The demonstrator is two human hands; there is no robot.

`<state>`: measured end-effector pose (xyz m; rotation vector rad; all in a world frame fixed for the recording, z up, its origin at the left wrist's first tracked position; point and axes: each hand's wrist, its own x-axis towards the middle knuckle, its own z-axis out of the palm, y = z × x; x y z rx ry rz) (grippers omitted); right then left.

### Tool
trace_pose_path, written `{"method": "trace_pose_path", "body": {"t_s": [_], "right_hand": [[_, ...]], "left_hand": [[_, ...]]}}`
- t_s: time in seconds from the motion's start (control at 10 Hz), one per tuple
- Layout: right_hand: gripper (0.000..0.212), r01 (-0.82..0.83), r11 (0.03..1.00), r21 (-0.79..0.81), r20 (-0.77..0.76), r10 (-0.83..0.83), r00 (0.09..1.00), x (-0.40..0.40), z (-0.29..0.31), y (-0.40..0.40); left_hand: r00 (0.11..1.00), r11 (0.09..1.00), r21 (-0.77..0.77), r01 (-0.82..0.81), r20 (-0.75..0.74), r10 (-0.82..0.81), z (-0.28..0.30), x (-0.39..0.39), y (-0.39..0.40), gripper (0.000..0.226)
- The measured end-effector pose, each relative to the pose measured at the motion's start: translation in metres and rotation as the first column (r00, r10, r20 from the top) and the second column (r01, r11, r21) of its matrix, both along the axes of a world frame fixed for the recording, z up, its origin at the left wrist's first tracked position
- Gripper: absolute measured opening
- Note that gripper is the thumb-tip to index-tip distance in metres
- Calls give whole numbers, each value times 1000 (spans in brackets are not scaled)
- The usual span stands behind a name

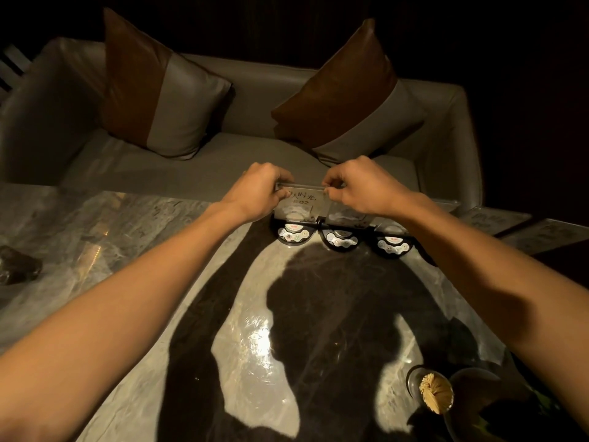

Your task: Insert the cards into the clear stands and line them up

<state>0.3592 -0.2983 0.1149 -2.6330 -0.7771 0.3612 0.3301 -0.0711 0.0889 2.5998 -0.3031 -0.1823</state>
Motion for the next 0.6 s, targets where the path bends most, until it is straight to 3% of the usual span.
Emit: {"method": "trace_pose_path", "body": {"t_s": [0.2,0.4,0.6], "right_hand": [[17,31,999,40,-6,-31,1000,0,-6,-2],[37,69,996,52,-83,-64,994,1,4,-10],[26,334,936,108,80,-343,936,3,32,-95]], "left_hand": [[1000,1000,21,-18,-24,18,-2,0,-1,23],[997,1000,30,5,-79,-2,2,4,-4,29],[997,1000,-18,-19,-74,17,13,10,-16,42]]}}
